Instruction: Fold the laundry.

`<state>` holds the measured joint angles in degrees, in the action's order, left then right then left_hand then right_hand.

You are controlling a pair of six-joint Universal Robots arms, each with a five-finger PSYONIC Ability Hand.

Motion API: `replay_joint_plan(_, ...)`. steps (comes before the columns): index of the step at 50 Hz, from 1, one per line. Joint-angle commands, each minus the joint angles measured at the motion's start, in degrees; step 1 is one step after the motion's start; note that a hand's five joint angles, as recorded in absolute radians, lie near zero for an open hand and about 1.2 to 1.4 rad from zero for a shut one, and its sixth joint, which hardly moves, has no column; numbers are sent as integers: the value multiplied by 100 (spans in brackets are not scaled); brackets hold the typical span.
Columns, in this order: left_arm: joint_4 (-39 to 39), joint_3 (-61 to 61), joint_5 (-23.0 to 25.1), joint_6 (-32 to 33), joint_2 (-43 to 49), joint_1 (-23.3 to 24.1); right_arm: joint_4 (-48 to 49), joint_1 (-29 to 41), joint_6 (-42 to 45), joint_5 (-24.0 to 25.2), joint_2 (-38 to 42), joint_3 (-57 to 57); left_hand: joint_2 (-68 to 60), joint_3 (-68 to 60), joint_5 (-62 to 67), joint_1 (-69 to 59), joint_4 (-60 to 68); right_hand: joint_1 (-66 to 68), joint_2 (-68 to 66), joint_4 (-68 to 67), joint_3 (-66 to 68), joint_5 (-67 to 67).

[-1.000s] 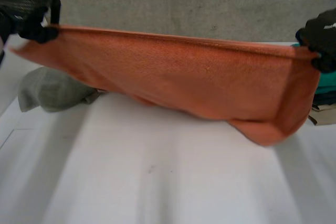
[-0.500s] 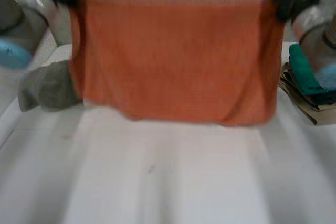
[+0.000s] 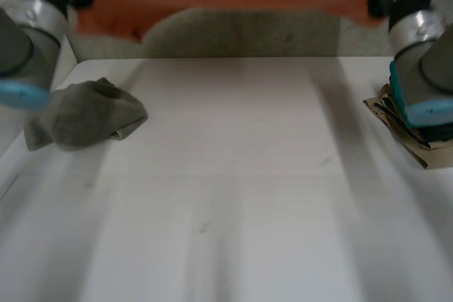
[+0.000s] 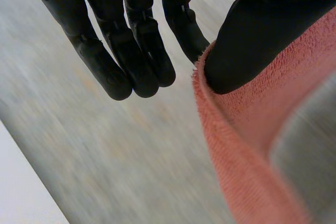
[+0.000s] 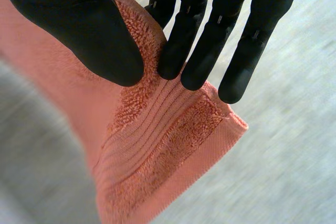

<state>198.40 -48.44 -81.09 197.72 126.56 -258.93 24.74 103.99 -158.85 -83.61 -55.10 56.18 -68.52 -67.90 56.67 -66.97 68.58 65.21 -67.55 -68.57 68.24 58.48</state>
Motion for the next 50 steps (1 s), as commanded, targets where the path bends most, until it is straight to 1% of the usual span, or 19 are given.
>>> replay_joint_plan(1, -99, -1149, 155, 442, 457, -35, -672, -19, 398, 169, 465, 894, -1148, -1210, 1333, -1303, 1142, 1479, -1245, -1143, 1176, 1152)
replay_joint_plan(6, -406, -1755, 208, 1030, 537, -43, -988, -80, 758, 152, 623, 1404, -1148, -1210, 1333, -1303, 1142, 1479, -1245, -1143, 1176, 1152)
replay_joint_plan(7, -607, -1956, 217, 1258, 484, -61, -1171, -124, 898, 152, 588, 1535, -1148, -1210, 1333, -1303, 1142, 1479, -1245, -1143, 1176, 1152)
replay_joint_plan(9, -837, -2160, 234, 1479, 379, -96, -1427, -142, 1048, 152, 518, 1668, -1148, -1210, 1333, -1303, 1142, 1479, -1245, -1143, 1176, 1152)
replay_joint_plan(14, -1680, -2880, 366, 2006, -244, -184, -2419, -326, 1461, 20, -140, 2151, -1148, -1210, 1333, -1303, 1142, 1479, -1245, -1143, 1176, 1152)
replay_joint_plan(15, -1986, -3142, 427, 2190, -533, -201, -2804, -431, 1636, -15, -463, 2369, -1148, -1210, 1333, -1303, 1142, 1479, -1245, -1143, 1176, 1152)
replay_joint_plan(17, -2330, -3399, 445, 2428, -807, -210, -3210, -554, 1882, -24, -799, 2616, -1148, -1210, 1333, -1303, 1142, 1479, -1245, -1143, 1176, 1152)
replay_joint_plan(18, -2750, -3644, 436, 2673, -1061, -228, -3647, -685, 2223, -16, -1114, 2887, -1148, -1210, 1333, -1303, 1142, 1479, -1245, -1143, 1176, 1152)
replay_joint_plan(21, -3463, -3970, 375, 2991, -1422, -245, -4291, -879, 2901, 2, -1573, 3345, -1148, -1210, 1333, -1303, 1142, 1479, -1245, -1143, 1176, 1152)
replay_joint_plan(22, -3944, -4136, 314, 3174, -1615, -237, -4641, -1028, 3408, 28, -1835, 3669, -1148, -1210, 1333, -1303, 1142, 1479, -1245, -1143, 1176, 1152)
replay_joint_plan(23, -4175, -4208, 287, 3254, -1695, -228, -4810, -1090, 3683, 55, -1942, 3794, -1148, -1210, 1333, -1303, 1142, 1479, -1245, -1143, 1176, 1152)
replay_joint_plan(25, -4815, -4340, 261, 3412, -1853, -202, -4900, -1213, 4340, 221, -2205, 4031, -1148, -1210, 1333, -1303, 1142, 1479, -1245, -1143, 1176, 1152)
replay_joint_plan(28, -5196, -4279, 252, 3484, -1872, -149, -4742, -1153, 4521, 406, -2233, 4120, -1148, -1210, 1333, -1303, 1142, 1479, -1245, -1143, 1176, 1152)
replay_joint_plan(32, -5092, -3718, 190, 3440, -1732, 44, -4347, -1047, 4170, 433, -1970, 3954, -1148, -1210, 1333, -1303, 1142, 1479, -1245, -1143, 1176, 1152)
replay_joint_plan(40, -4126, -2101, -82, 3413, -642, 317, -3512, -766, 3317, 257, -1311, 3093, -1148, -1210, 1333, -1303, 1142, 1479, -1245, -1143, 1176, 1152)
replay_joint_plan(41, -3907, -1716, -143, 3422, -354, 369, -3276, -722, 3168, 205, -1163, 2901, -1148, -1210, 1333, -1303, 1142, 1479, -1245, -1143, 1176, 1152)
replay_joint_plan(44, -3607, -1117, -205, 3431, 78, 431, -2932, -652, 2992, 90, -907, 2619, -1148, -1210, 1333, -1303, 1142, 1479, -1245, -1143, 1176, 1152)
replay_joint_plan(48, -3229, -264, -205, 3413, 711, 519, -2501, -564, 2754, -287, -459, 2179, -1148, -1210, 1333, -1303, 1142, 1479, -1245, -1143, 1176, 1152)
replay_joint_plan(50, -3053, 158, -118, 3431, 1028, 589, -2255, -485, 2649, -481, -230, 1977, -1148, -1210, 1333, -1303, 1142, 1479, -1245, -1143, 1176, 1152)
